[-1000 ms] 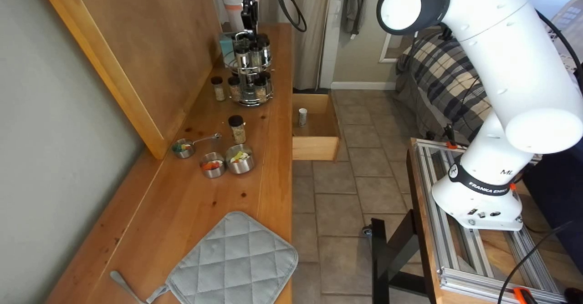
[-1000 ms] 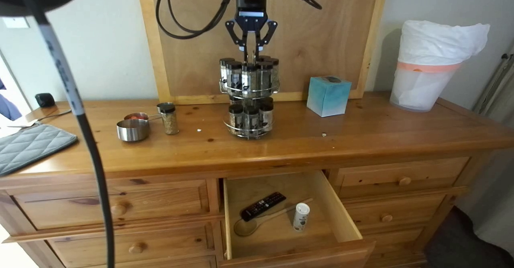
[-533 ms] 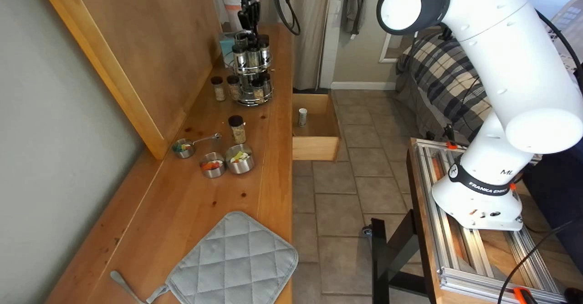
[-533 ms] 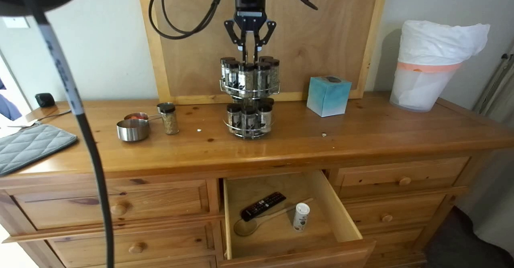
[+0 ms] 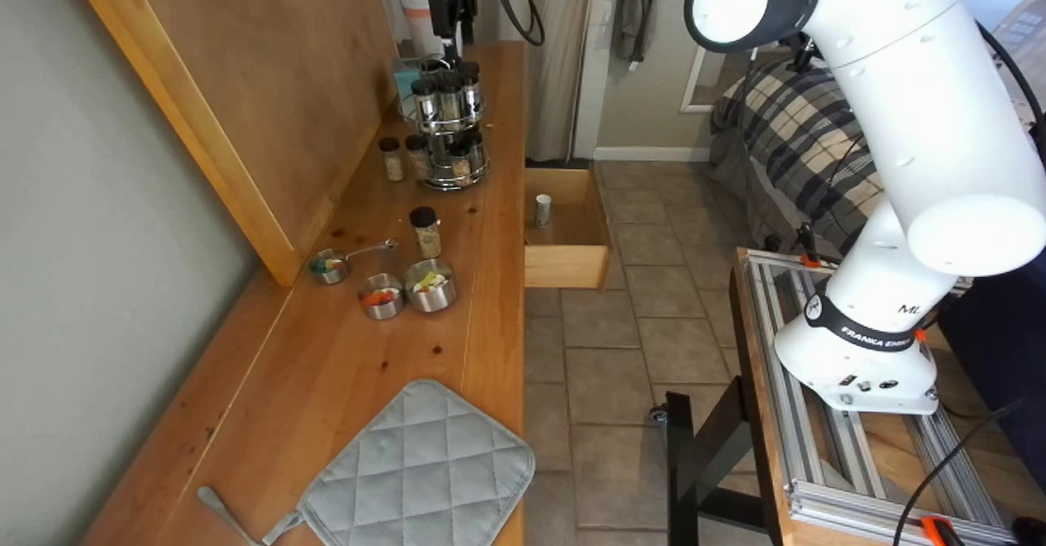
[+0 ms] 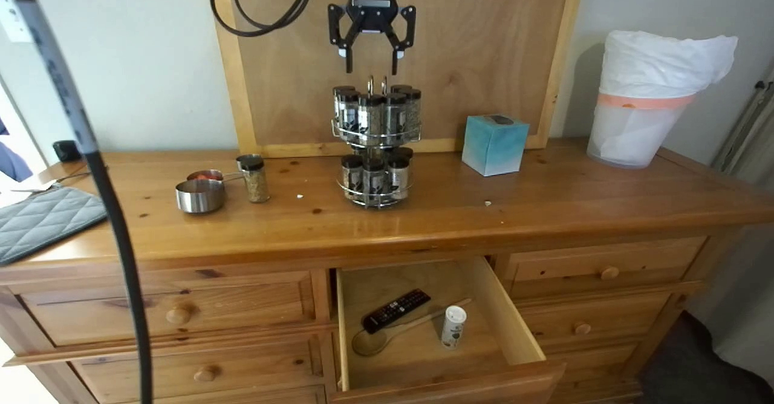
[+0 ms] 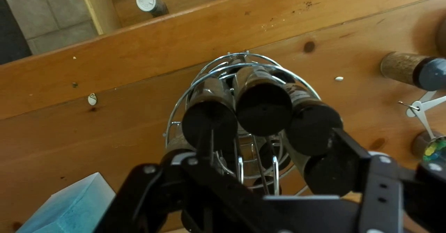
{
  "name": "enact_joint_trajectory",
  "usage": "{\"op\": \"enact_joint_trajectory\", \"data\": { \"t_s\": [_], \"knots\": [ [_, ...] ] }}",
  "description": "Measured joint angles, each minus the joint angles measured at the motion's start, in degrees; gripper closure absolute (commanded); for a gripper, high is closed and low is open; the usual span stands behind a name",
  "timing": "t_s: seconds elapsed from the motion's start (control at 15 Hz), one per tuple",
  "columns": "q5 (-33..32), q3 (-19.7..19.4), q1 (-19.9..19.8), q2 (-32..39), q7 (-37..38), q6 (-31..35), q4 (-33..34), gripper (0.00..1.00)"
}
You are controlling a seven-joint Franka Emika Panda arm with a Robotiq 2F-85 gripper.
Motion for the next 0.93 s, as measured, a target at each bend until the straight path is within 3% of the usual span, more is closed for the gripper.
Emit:
{"op": "enact_joint_trajectory", "data": {
  "t_s": [0.53,0.93],
  "knots": [
    [-1.2,-0.1,0.1,-5.0,-4.3,-2.2,-1.7,0.00],
    [-3.9,-0.8,0.0,-12.9,-6.9,1.7,-13.1,0.00]
  ]
}}
